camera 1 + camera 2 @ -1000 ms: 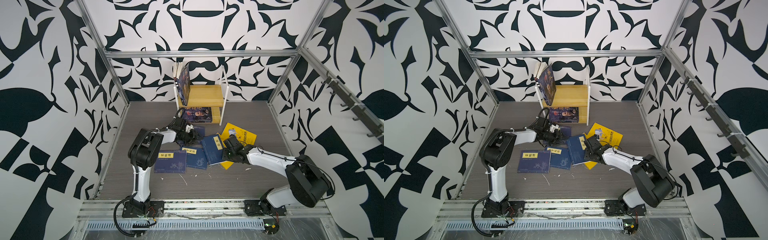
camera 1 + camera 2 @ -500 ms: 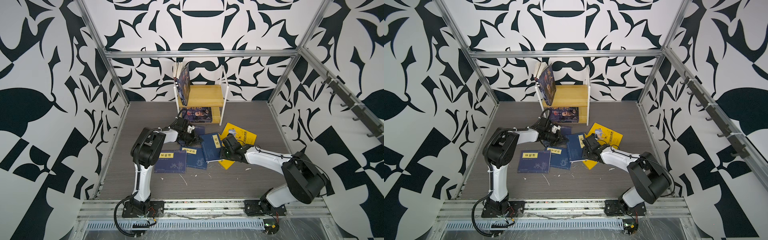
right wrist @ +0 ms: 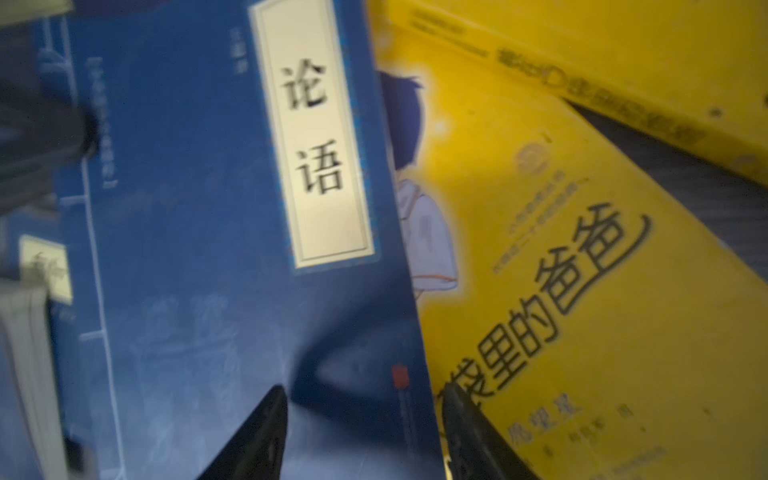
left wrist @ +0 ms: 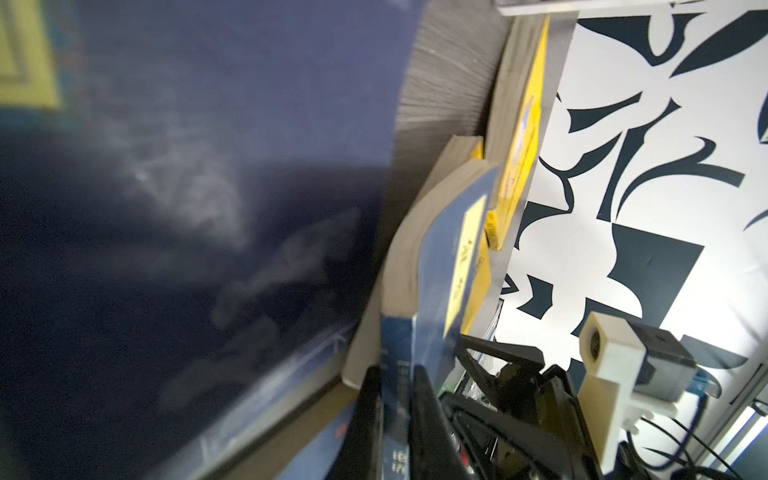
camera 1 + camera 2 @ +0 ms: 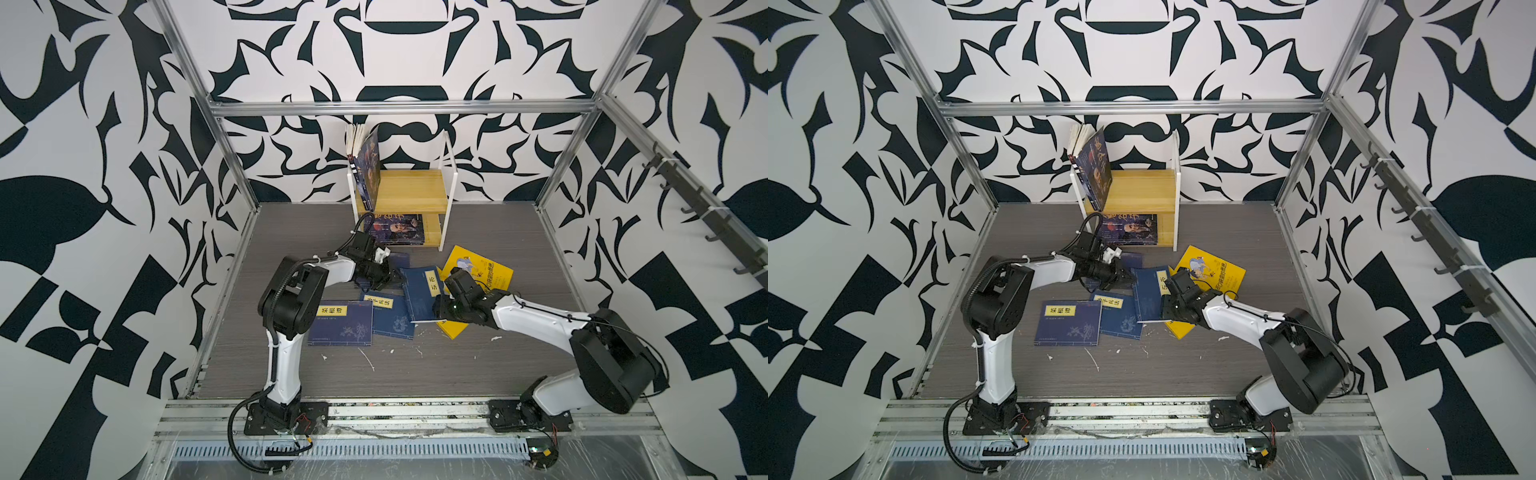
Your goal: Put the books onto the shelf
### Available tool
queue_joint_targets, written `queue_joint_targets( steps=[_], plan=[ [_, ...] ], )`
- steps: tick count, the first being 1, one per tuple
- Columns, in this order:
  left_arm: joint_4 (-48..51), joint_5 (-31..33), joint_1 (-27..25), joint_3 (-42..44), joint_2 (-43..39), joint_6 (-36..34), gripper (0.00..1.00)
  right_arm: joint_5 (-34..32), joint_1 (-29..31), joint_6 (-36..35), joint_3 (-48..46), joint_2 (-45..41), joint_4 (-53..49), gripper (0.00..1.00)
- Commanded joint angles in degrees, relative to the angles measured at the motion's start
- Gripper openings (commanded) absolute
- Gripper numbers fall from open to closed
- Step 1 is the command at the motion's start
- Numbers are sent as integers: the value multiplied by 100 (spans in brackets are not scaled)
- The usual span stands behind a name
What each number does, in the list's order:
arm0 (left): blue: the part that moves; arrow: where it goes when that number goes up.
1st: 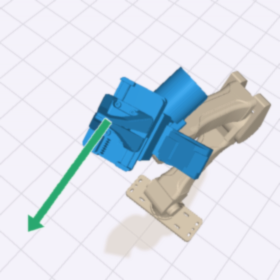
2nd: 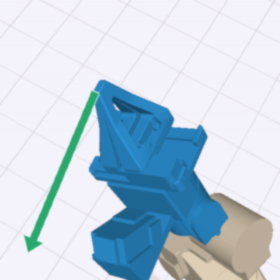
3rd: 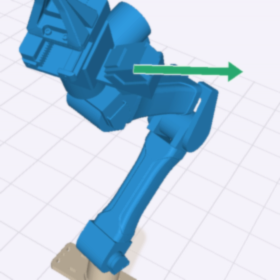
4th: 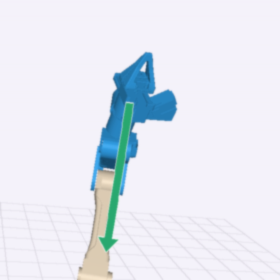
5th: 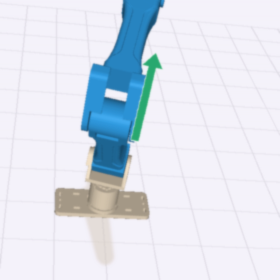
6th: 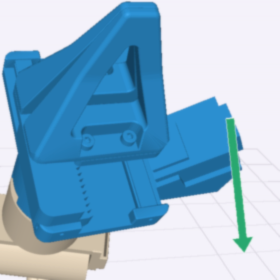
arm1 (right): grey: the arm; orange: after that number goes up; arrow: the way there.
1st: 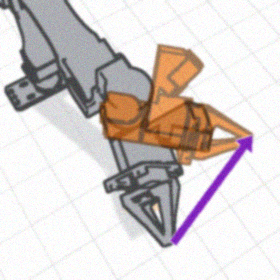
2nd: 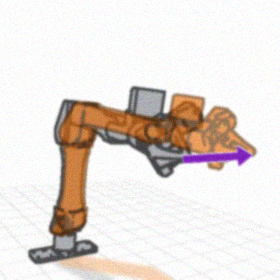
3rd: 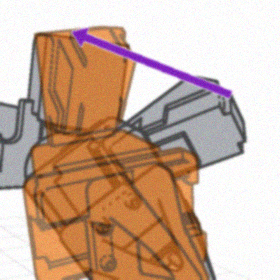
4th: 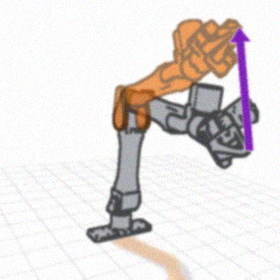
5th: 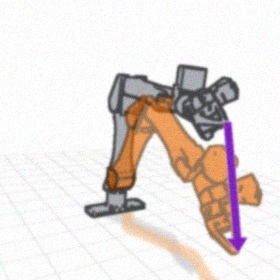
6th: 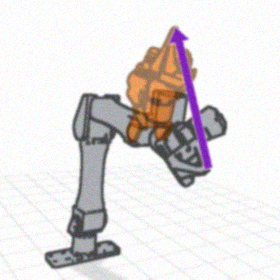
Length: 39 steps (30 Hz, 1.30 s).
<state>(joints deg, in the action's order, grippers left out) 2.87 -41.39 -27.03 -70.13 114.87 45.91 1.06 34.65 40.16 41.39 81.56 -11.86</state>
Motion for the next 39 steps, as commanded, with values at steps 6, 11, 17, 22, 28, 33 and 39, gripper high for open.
queue_joint_targets(
  steps=[6, 11, 17, 22, 28, 33, 39],
  plan=[
    [343, -88, -19, 437, -1591, -1051, 0, 646, -531, -500, -75, -1504, 138, 100],
    [1595, -72, -1, 42, -2085, -2404, 0, 1015, -653, -973, -408, -2275, 1122, 99],
    [2059, -551, 221, -76, -2495, -3004, 0, 1745, -670, -931, -600, -2181, 2484, 97],
    [1623, -1536, 630, 168, -2821, -2794, 0, 2406, -675, -700, -459, -1539, 3027, 95],
    [1554, -2218, 928, 232, -3116, -2919, 0, 2948, -657, -70, -678, -923, 4383, 94],
    [1544, -2210, 1059, 299, -3265, -2962, 0, 3263, -382, 368, -858, -387, 5883, 92],
    [1484, -2137, 1087, 444, -3410, -3061, 0, 3583, -104, 354, -752, -32, 6499, 78]
  ],
)
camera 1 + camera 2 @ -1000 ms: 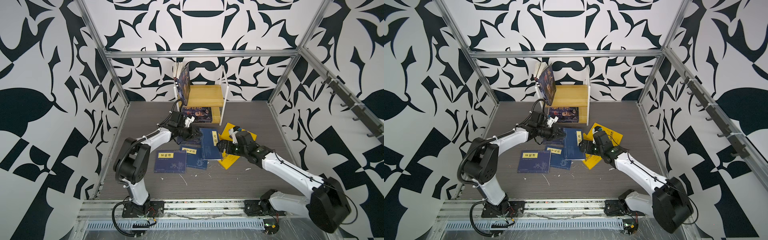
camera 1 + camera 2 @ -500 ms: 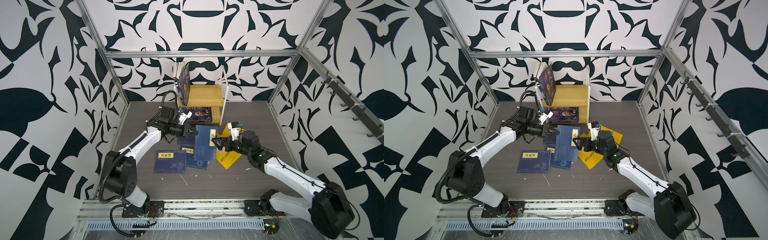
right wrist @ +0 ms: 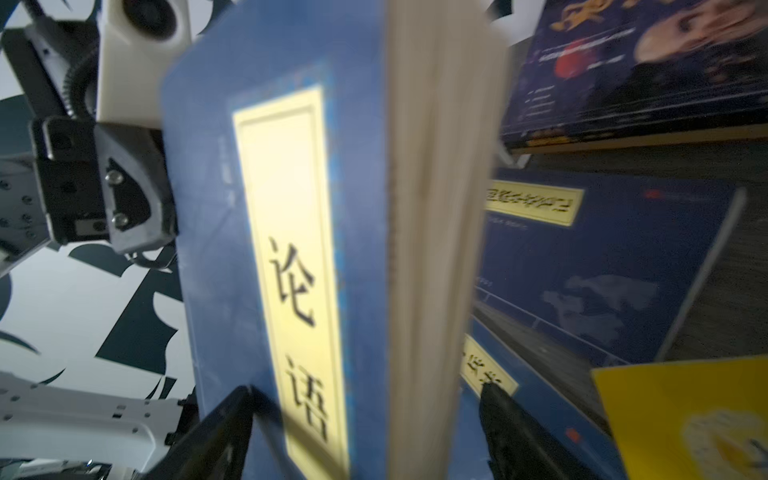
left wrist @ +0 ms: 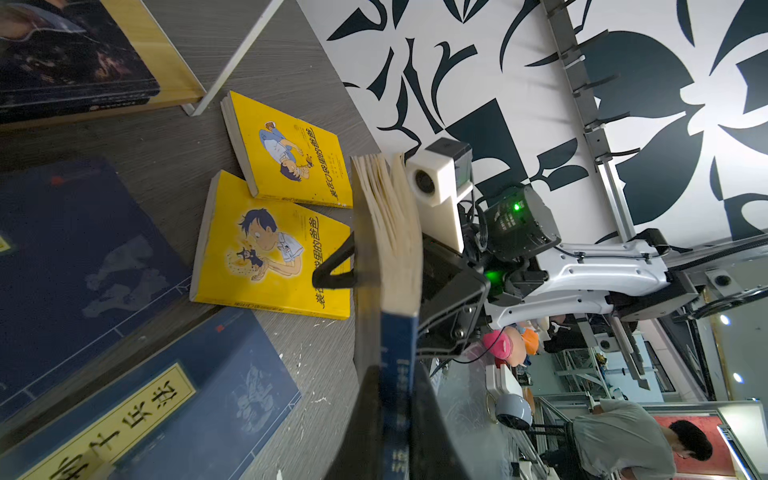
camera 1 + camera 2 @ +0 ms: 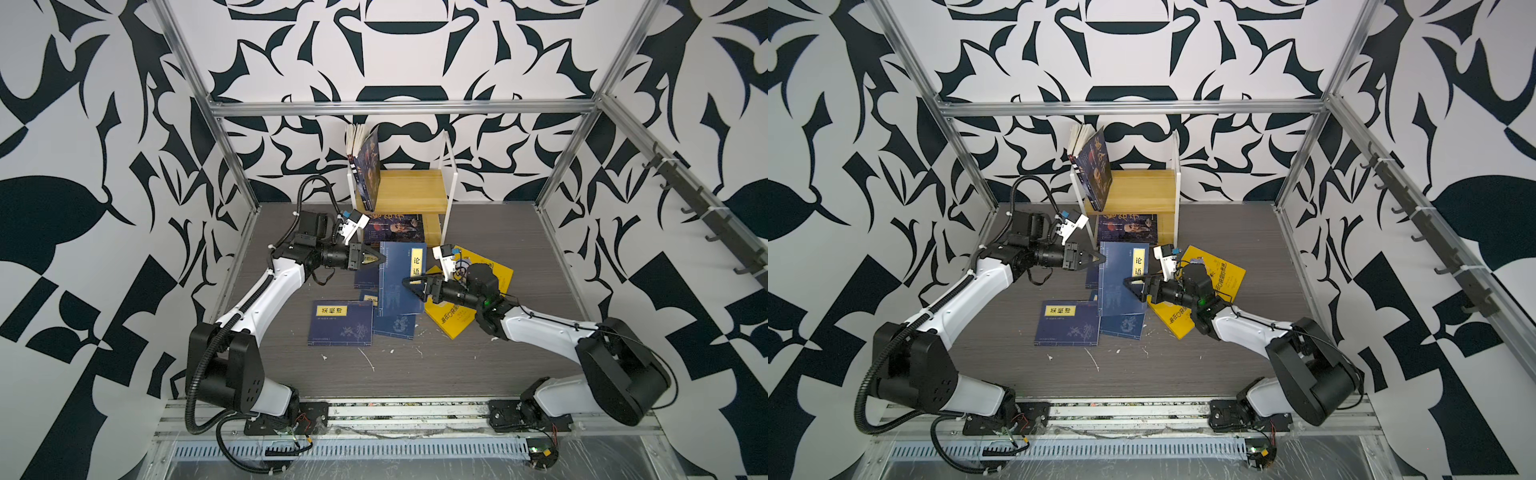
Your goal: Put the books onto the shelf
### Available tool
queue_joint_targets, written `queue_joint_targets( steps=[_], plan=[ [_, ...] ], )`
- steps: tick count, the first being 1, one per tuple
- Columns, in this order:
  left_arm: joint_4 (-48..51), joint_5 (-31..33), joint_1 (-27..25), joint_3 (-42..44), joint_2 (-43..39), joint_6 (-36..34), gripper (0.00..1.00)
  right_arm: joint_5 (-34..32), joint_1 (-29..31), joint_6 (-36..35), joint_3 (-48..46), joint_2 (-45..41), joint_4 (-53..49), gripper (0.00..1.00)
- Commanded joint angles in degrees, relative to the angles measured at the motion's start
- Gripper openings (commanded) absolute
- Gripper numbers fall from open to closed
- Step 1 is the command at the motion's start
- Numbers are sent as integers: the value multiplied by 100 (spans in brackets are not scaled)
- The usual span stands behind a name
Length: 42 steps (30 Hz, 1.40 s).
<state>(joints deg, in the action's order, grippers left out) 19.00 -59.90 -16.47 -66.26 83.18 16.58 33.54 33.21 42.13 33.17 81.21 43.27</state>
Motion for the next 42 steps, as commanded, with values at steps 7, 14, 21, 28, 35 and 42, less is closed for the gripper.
queue_joint_targets(
  steps=[7, 14, 21, 28, 35, 42],
  plan=[
    [-173, -190, 333, 130, -241, -113, 21, 680, -11, 3, 33, 69, 1137, 0],
    [1411, 149, 1045, -353, -349, -1657, 71, 754, 17, -1871, 355, -706, -1850, 0],
    [2714, 695, 1606, -589, -522, -3498, 90, 34, 433, -4665, 1394, -911, -5110, 0],
    [3916, 66, 1597, -626, -478, -5052, 98, 233, 701, -5788, 2742, -74, -6544, 0],
    [4382, -348, 1464, -329, -499, -5963, 100, 801, 826, -6235, 3749, 813, -7063, 0],
    [4639, -234, 1322, -75, -539, -6668, 99, 998, 887, -6949, 4900, 1538, -8048, 0]
  ],
)
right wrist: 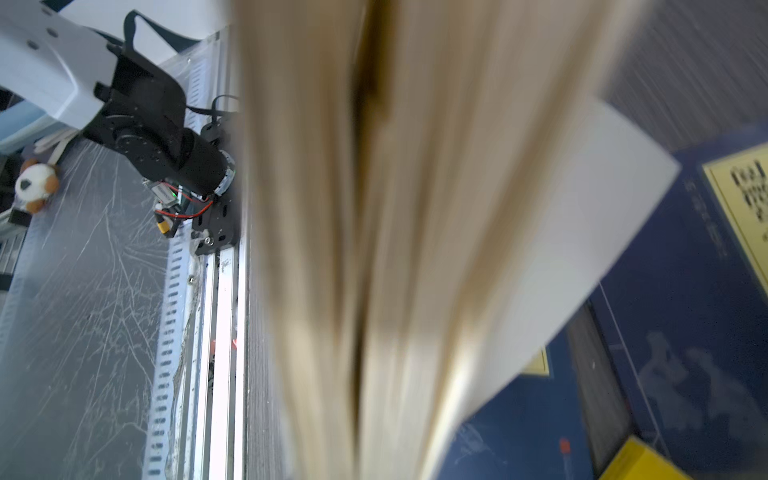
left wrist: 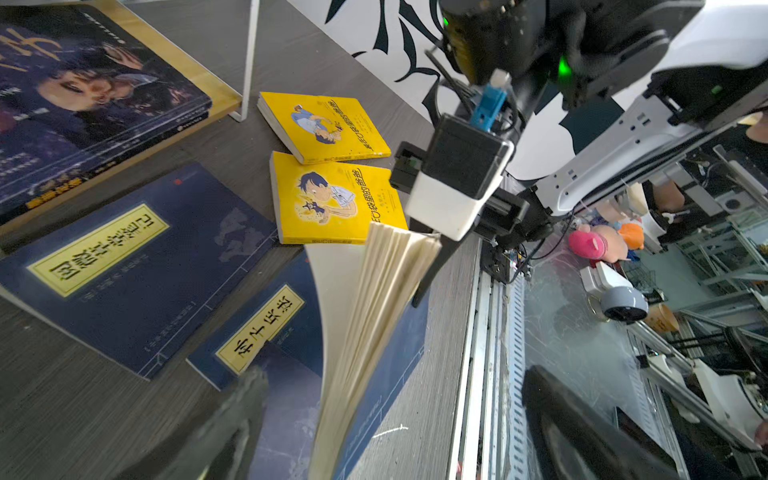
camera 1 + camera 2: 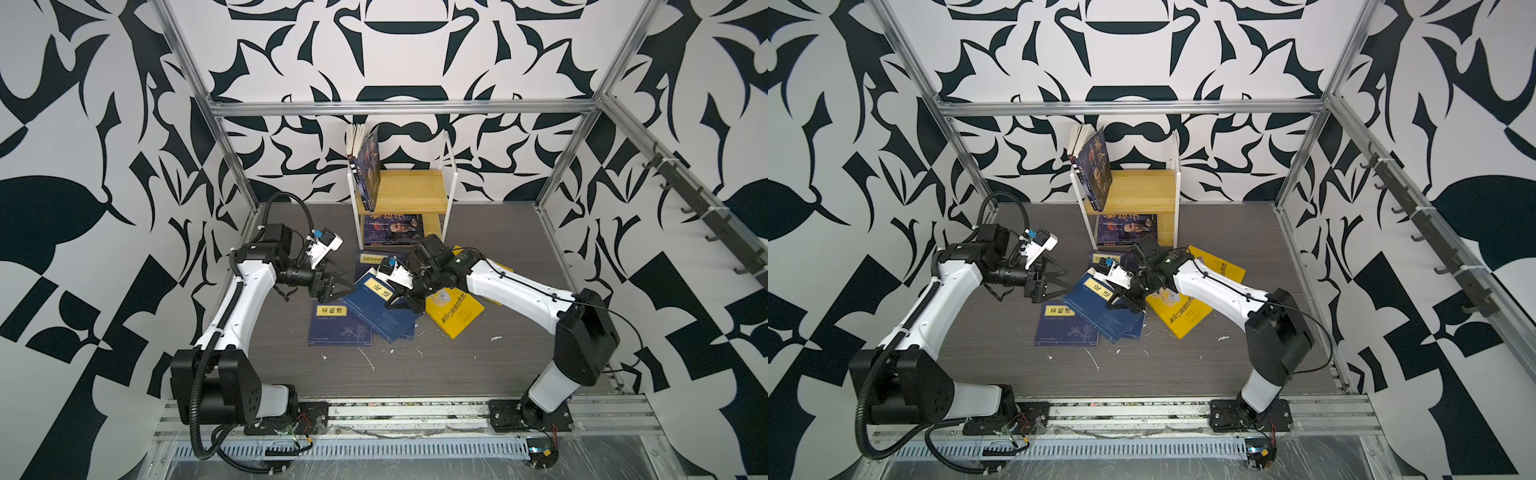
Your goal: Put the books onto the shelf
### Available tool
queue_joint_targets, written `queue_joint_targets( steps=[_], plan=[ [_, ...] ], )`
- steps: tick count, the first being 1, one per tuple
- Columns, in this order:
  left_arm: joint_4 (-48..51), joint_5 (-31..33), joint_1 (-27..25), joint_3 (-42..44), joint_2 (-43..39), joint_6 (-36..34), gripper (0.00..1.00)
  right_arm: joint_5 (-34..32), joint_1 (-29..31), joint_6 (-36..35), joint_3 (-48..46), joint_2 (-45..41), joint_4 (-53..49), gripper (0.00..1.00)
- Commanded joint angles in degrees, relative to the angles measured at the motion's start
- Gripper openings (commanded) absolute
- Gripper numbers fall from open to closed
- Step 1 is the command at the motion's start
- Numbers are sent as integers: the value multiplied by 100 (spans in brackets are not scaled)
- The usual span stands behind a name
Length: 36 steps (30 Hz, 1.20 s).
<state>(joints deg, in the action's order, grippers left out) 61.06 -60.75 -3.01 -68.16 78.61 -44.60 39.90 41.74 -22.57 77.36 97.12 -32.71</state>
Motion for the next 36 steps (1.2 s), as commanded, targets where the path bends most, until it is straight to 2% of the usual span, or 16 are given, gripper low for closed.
queue_joint_targets(
  steps=[1, 3, 8, 12, 15, 16, 19, 21, 22, 23, 25, 26, 28, 32, 36],
  plan=[
    [397, -132, -25, 143, -91, -541, 100, 382, 33, -531, 605, 16, -512, 0],
    [329, -69, -31, 171, -82, -519, 96, 401, 28, -613, 816, 126, -614, 0],
    [-10, 104, -61, 214, 25, -259, 67, 495, 53, -778, 1206, 414, -864, 0],
    [-247, 18, -60, 209, 22, 129, 35, 419, 65, -878, 1306, 451, -955, 0],
    [-479, -27, -61, 294, 21, 424, 4, 171, 68, -890, 1177, 381, -736, 0],
    [-504, -27, -63, 289, 7, 482, 0, 44, 63, -871, 1155, 361, -698, 1],
    [-590, -109, 11, 343, -21, 611, 0, -431, 68, -653, 826, 115, -154, 12],
    [-748, -164, 45, 399, -21, 774, 0, -806, 76, -478, 439, -177, 285, 46],
    [-807, -170, 63, 396, -21, 870, 0, -947, 97, -433, 266, -336, 460, 69],
    [-834, -187, 80, 378, -28, 940, 0, -1136, 142, -410, 163, -463, 582, 76],
    [-1072, -284, 184, 386, -37, 1321, 0, -1733, 267, -408, -149, -787, 917, 79],
    [-1341, -310, 231, 419, -46, 1622, 0, -2027, 317, -426, -333, -941, 1156, 98],
    [-1927, -307, 311, 453, -75, 2251, 0, -2705, 423, -495, -783, -1273, 1686, 100],
    [-2397, -270, 380, 452, -24, 2953, 0, -3688, 670, -517, -1426, -1742, 2596, 100],
    [-3168, -227, 383, 623, 47, 4001, 0, -4738, 1210, -820, -1768, -1768, 3227, 99]
  ],
)
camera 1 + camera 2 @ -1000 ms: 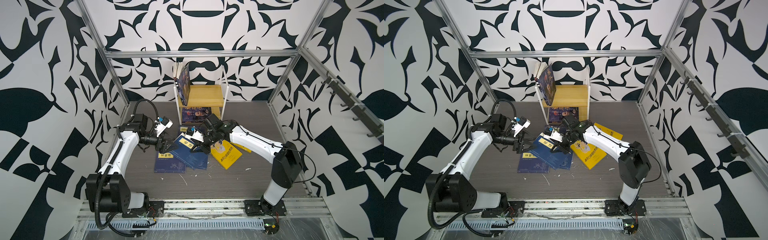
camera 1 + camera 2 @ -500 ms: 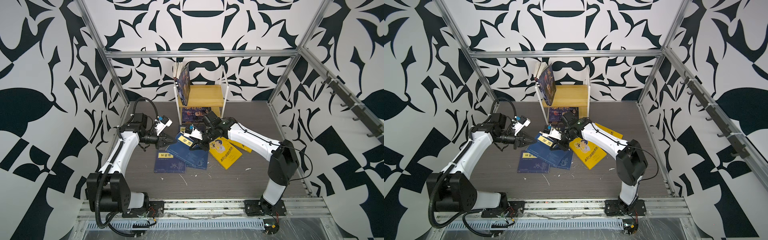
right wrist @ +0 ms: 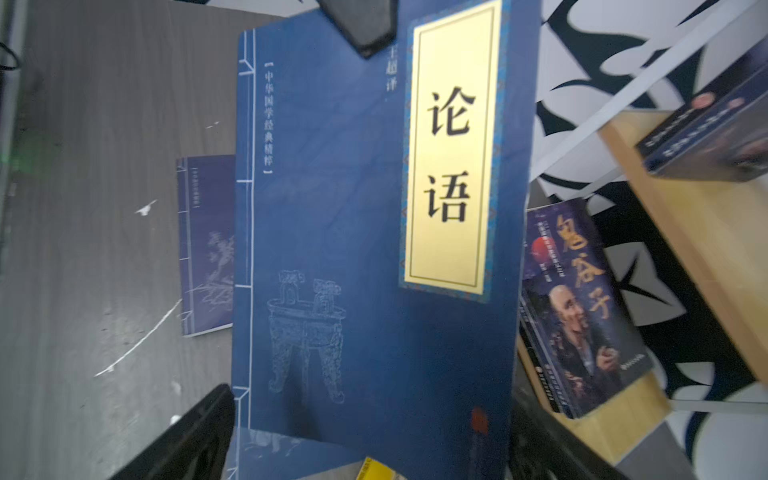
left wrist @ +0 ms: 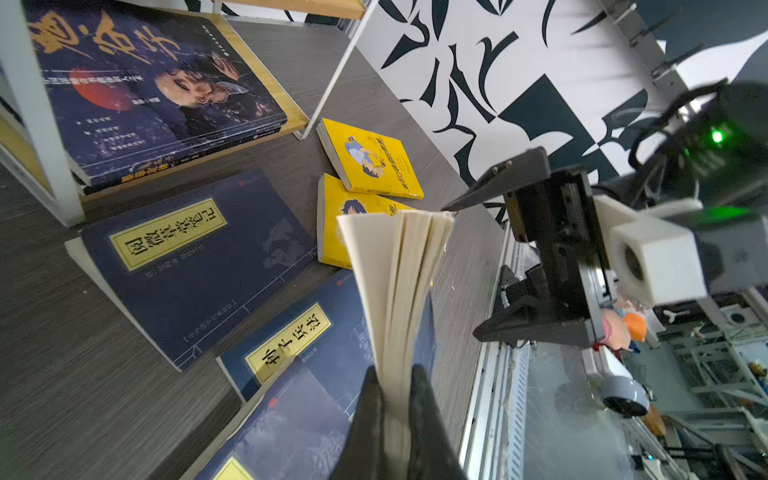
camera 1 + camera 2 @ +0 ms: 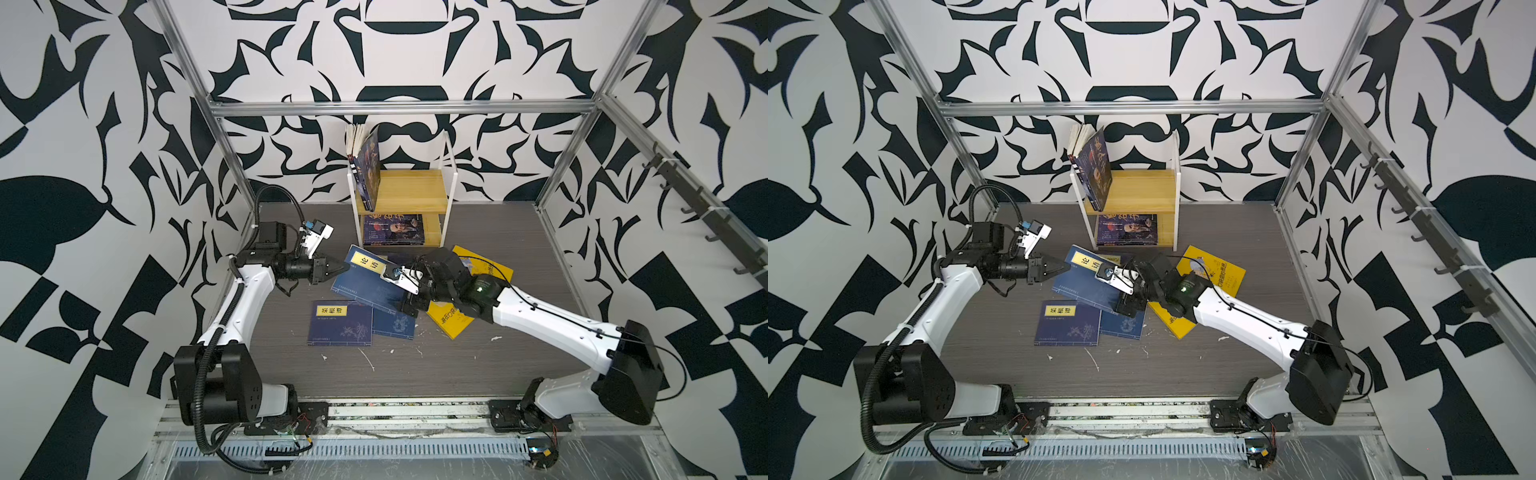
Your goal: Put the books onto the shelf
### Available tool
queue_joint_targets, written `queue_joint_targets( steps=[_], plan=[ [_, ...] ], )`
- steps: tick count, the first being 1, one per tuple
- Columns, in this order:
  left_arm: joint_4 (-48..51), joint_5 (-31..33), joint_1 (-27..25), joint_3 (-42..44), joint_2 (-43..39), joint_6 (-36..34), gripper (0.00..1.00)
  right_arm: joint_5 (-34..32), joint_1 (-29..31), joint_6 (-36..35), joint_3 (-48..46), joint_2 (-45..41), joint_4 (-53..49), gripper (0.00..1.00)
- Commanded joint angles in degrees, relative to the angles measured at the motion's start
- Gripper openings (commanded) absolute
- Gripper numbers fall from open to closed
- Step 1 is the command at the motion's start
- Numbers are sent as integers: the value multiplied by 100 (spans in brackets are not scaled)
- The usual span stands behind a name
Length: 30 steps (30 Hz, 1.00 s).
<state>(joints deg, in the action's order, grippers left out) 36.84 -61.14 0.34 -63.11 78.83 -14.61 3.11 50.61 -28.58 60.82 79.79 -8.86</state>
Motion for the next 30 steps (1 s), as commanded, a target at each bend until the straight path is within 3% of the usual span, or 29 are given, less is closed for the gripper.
queue_joint_targets(
  steps=[1, 3, 11, 18, 24, 30],
  plan=[
    [-887, -183, 48, 158, 19, 1254, 0, -1343, 480, -350, -130, 48, 944, 99],
    [-1239, -174, 53, 301, 14, 1751, 0, -2018, 773, -562, -185, 225, 1296, 98],
    [-2339, 556, 53, 641, -106, 3821, 0, -3077, 1331, -1002, -91, 966, 2314, 99],
    [-2593, 857, 19, 850, -326, 4206, 0, -3870, 1594, -1107, 314, 1589, 2162, 100],
    [-2577, 948, -350, 854, -535, 4326, 0, -4426, 1824, -831, 332, 1514, 2109, 100],
    [-3133, 1054, -549, 985, -514, 5428, 0, -4455, 2115, -822, 370, 1678, 2060, 100]
  ],
)
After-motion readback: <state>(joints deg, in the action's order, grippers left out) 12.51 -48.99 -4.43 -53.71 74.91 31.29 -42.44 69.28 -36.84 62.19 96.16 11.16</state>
